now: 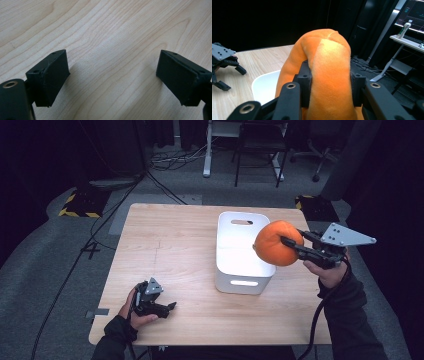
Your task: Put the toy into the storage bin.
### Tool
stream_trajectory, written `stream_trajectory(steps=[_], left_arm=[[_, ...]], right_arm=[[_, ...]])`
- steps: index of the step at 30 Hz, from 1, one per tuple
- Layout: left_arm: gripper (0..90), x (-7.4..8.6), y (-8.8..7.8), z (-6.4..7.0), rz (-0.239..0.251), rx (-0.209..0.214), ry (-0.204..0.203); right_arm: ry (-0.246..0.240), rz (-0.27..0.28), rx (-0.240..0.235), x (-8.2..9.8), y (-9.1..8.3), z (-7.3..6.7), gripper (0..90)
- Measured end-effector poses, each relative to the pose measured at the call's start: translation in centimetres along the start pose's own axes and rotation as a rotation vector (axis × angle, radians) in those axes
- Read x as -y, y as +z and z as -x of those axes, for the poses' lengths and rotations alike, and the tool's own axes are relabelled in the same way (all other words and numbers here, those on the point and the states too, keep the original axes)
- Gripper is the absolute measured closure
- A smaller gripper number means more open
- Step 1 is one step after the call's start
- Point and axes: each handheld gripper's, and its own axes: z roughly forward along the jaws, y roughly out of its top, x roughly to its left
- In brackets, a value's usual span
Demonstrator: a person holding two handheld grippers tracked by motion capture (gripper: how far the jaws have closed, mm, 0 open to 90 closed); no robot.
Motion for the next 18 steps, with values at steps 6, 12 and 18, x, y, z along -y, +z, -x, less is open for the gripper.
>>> stream_trajectory(steps=[6,12,18], left_arm=[[11.3,0.0,0.0,0.0,0.0,0.002,0.0],[11.3,0.0,0.0,0.0,0.0,0.002,0.0],[11.3,0.0,0.0,0.0,0.0,0.0,0.001]], right_arm=[[-0.004,-0.001,-0.014,-0.2,0.7,-0.4,63.6],[-0.005,-0.004,-0.035,-0.2,1.7,-0.8,63.5],[0.0,-0.014,-0.05,-0.2,2.6,-1.2,63.4]])
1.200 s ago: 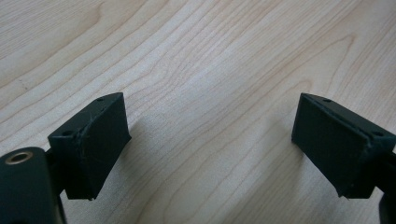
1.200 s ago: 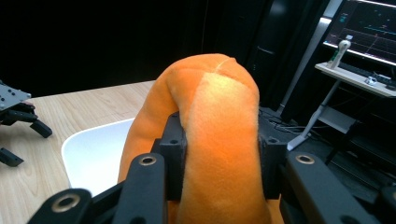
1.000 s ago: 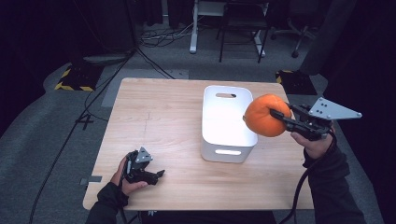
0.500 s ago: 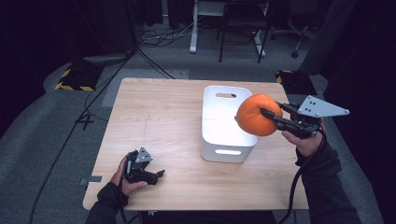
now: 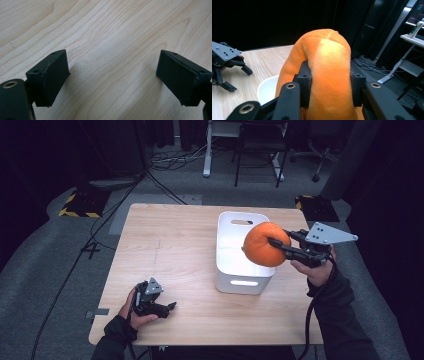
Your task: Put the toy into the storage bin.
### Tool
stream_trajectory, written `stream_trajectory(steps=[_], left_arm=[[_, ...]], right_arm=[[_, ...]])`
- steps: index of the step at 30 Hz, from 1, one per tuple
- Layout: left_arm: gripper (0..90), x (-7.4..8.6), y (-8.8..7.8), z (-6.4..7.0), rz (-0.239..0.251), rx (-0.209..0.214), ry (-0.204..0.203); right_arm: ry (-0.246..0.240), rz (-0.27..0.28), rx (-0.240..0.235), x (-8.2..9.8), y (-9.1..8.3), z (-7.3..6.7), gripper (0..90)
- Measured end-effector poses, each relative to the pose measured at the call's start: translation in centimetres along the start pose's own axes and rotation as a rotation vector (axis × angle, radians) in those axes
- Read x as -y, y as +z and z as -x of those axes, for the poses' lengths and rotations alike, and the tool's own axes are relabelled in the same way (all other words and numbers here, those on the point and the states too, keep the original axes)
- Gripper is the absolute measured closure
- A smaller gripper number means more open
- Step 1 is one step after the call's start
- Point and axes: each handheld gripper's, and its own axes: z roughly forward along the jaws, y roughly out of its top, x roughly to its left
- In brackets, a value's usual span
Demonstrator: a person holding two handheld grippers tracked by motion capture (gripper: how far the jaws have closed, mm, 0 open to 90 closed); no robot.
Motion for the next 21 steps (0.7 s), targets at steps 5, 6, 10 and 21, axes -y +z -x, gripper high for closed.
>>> stream_trajectory(steps=[5,6,10,21], left_arm=[[11.3,0.0,0.0,0.0,0.0,0.0,0.0],[11.3,0.0,0.0,0.0,0.0,0.002,-0.003],[11.4,0.0,0.0,0.0,0.0,0.001,0.002],[11.3,0.0,0.0,0.0,0.0,0.001,0.001]], right_arm=[[-0.001,-0.007,-0.005,0.0,0.7,-0.3,63.2],[-0.002,-0.01,-0.009,0.0,0.9,-0.3,63.2],[-0.006,-0.015,-0.016,0.1,1.3,-0.5,63.1],[0.013,-0.056,-0.039,1.4,2.7,-1.2,62.6]])
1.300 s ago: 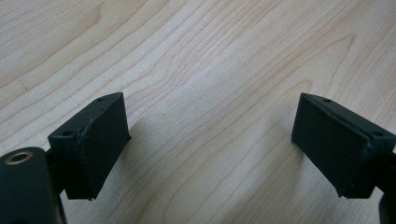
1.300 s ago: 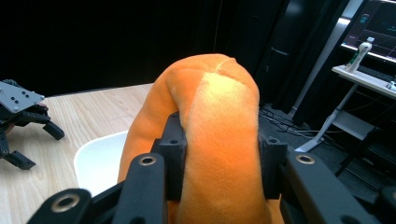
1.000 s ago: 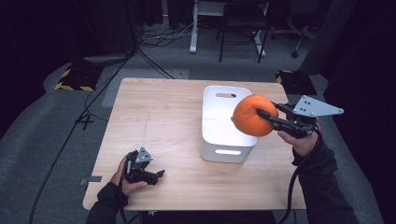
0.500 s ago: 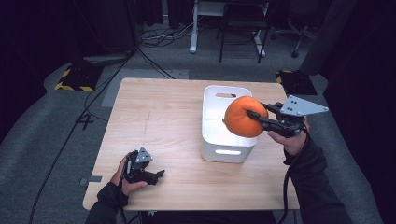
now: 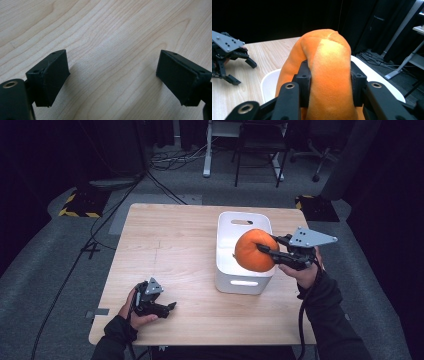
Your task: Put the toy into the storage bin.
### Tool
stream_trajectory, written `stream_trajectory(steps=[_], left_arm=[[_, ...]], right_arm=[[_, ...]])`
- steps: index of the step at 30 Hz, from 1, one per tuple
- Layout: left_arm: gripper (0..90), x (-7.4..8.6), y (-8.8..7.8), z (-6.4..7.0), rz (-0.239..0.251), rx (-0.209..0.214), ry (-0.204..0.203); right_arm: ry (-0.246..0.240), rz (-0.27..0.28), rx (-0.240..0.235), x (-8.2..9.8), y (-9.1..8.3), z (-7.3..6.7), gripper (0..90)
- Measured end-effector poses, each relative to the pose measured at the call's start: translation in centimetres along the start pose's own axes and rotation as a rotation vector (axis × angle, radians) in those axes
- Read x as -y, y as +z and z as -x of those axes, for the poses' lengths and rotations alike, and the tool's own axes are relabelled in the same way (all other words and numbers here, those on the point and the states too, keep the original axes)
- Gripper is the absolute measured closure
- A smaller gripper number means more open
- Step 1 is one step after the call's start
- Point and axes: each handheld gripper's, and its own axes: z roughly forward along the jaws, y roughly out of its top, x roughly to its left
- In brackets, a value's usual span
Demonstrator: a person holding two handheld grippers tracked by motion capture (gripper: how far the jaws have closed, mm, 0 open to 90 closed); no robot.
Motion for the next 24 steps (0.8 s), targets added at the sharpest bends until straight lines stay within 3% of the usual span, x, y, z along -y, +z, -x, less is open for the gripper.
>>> stream_trajectory(steps=[24], left_arm=[[11.4,0.0,0.0,0.0,0.0,-0.001,-0.001]], right_arm=[[-0.001,-0.142,-0.064,2.3,2.2,0.0,59.4]])
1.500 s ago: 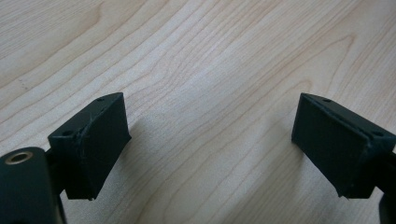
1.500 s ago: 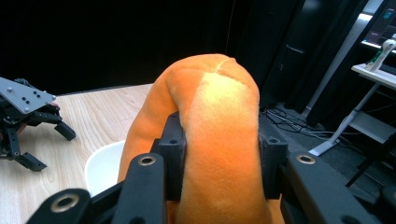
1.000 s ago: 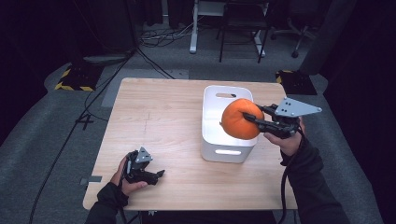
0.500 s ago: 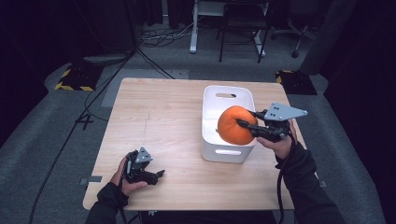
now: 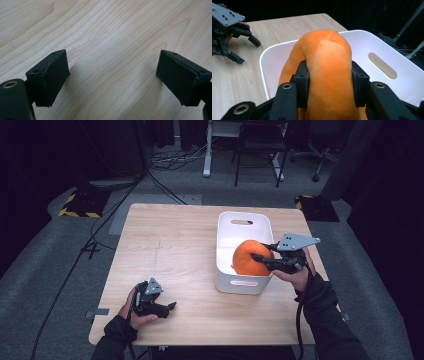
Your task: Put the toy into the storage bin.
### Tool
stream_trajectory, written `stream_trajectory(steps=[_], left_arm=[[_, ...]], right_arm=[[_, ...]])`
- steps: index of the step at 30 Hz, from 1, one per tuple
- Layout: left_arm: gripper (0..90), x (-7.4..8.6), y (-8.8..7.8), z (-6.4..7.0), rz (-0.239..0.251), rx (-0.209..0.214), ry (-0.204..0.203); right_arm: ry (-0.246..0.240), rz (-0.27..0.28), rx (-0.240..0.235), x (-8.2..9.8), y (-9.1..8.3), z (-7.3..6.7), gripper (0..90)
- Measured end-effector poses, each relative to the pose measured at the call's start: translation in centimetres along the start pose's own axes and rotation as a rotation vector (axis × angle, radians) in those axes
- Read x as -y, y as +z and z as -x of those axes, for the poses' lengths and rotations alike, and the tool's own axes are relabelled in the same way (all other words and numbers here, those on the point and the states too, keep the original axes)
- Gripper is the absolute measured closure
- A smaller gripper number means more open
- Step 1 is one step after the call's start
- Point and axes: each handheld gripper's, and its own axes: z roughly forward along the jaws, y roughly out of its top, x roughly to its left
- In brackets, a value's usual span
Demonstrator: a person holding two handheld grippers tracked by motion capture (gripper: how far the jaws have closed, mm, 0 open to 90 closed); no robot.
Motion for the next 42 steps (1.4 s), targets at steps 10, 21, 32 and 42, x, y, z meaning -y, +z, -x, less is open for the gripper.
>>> stream_trajectory(steps=[10,21,32,42], left_arm=[[11.3,0.0,0.0,0.0,0.002,0.0,-0.001],[11.3,0.0,0.0,0.0,0.0,0.0,0.003],[11.4,0.0,0.0,0.0,0.0,0.002,-0.002],[11.3,0.0,0.0,0.0,-0.001,0.002,-0.003]], right_arm=[[-0.002,-0.049,-0.025,0.6,0.4,0.2,56.8],[-0.009,-0.109,-0.044,0.8,0.8,0.3,53.1],[-0.004,-0.179,-0.058,1.0,1.2,0.4,49.9],[-0.002,-0.235,-0.069,1.3,1.7,0.5,47.5]])
